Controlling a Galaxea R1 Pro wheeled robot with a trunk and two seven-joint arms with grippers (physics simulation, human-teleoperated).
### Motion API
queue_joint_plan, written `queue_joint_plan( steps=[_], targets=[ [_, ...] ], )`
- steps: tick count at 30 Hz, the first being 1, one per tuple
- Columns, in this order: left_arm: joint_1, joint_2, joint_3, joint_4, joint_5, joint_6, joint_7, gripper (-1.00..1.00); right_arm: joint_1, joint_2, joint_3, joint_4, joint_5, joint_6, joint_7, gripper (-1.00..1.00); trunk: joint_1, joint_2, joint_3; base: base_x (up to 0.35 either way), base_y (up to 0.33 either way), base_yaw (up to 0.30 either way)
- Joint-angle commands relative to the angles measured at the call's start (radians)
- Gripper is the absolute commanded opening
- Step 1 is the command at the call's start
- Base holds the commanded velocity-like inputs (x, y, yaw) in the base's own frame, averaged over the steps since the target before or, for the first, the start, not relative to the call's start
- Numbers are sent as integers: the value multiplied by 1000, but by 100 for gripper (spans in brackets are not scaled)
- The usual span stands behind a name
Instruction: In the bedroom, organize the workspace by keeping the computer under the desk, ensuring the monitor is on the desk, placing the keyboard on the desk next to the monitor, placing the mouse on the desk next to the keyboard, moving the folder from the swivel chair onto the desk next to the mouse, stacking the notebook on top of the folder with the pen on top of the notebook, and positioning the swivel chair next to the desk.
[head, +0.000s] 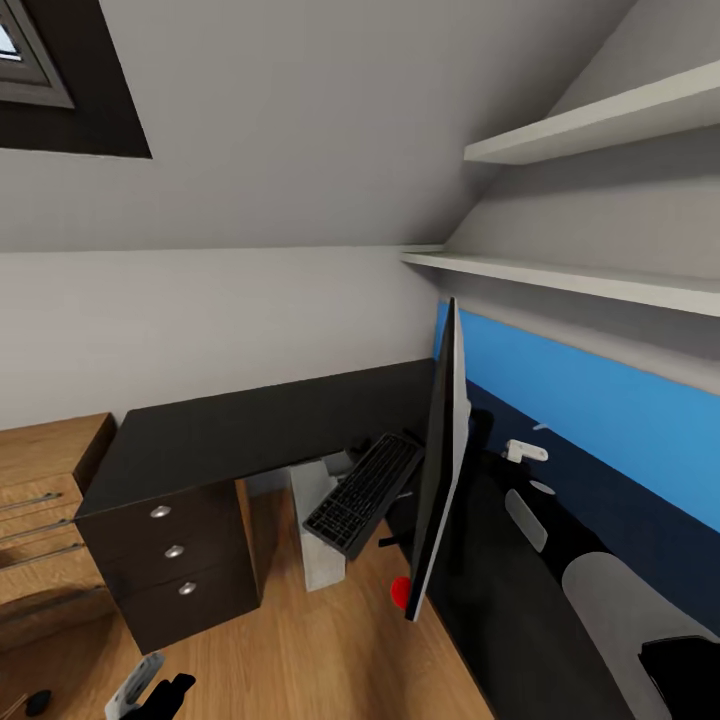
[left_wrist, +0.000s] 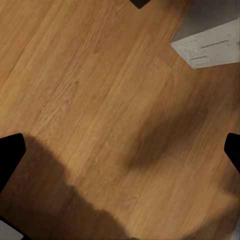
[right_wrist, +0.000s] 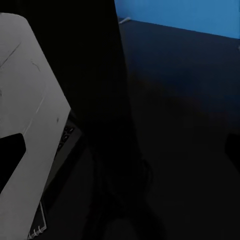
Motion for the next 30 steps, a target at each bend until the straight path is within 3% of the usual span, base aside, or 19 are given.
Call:
queue_joint_plan(
  steps=[1, 30],
  targets=[
    [0, 0, 1, -2, 10, 4, 8, 100, -1, -1, 8, -1, -7, 4, -9, 100, 0, -1, -1, 48, 24, 0],
    [-1, 0, -2, -2, 10, 4, 5, 100, -2, -1, 6, 6, -12, 17, -9, 100, 0, -1, -1, 34, 3, 0]
  ],
)
